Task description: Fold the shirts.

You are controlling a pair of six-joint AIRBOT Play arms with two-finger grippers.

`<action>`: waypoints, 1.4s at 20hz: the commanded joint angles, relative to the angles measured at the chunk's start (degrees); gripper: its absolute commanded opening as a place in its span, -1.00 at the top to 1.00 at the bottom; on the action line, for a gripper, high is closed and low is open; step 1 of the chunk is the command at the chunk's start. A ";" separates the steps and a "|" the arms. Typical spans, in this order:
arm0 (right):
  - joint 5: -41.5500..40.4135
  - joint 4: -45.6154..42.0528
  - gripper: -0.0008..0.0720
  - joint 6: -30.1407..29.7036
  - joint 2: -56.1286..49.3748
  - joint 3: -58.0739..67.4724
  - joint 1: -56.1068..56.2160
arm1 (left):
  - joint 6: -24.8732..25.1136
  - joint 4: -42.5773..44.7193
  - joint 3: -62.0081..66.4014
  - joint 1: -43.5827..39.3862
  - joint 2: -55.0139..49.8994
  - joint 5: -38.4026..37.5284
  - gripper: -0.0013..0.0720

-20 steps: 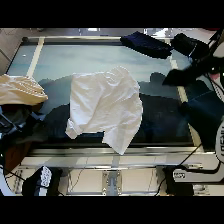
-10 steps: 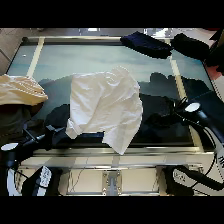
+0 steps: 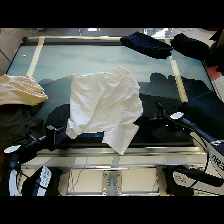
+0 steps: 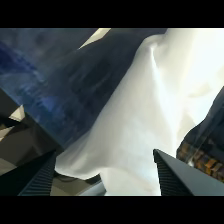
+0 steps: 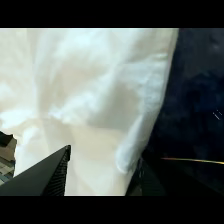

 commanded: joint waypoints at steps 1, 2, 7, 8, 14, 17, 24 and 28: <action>-4.98 2.47 -0.37 -0.31 -2.45 -0.31 3.26 | -0.20 -3.67 -1.29 -1.07 -0.02 1.55 -0.93; -5.27 2.91 -0.37 -0.31 -2.84 -0.31 4.04 | -0.22 -4.07 -1.51 -2.71 -0.02 1.99 -0.93; -9.01 6.08 -0.13 -0.76 -3.15 -0.22 6.14 | -2.58 -9.18 -1.75 -16.28 -0.04 10.56 -0.93; -9.35 6.25 -0.13 -0.81 -3.15 0.04 6.12 | -2.78 -9.35 -1.75 -18.97 -0.04 13.18 -0.93; -11.28 6.34 0.94 -2.05 -3.13 4.13 6.12 | -2.71 -13.97 -1.73 -27.10 -0.66 24.13 0.67; -10.54 5.77 0.94 -2.19 -3.06 7.17 6.01 | -2.64 -15.98 -1.51 -27.04 -0.96 24.59 0.92; 15.43 -14.86 0.94 1.42 9.88 28.50 6.01 | 11.50 -5.90 18.47 -13.88 3.15 1.25 0.93; 24.65 -24.46 0.94 9.40 28.28 43.56 6.01 | 11.47 11.96 46.97 -1.53 5.77 -18.49 0.93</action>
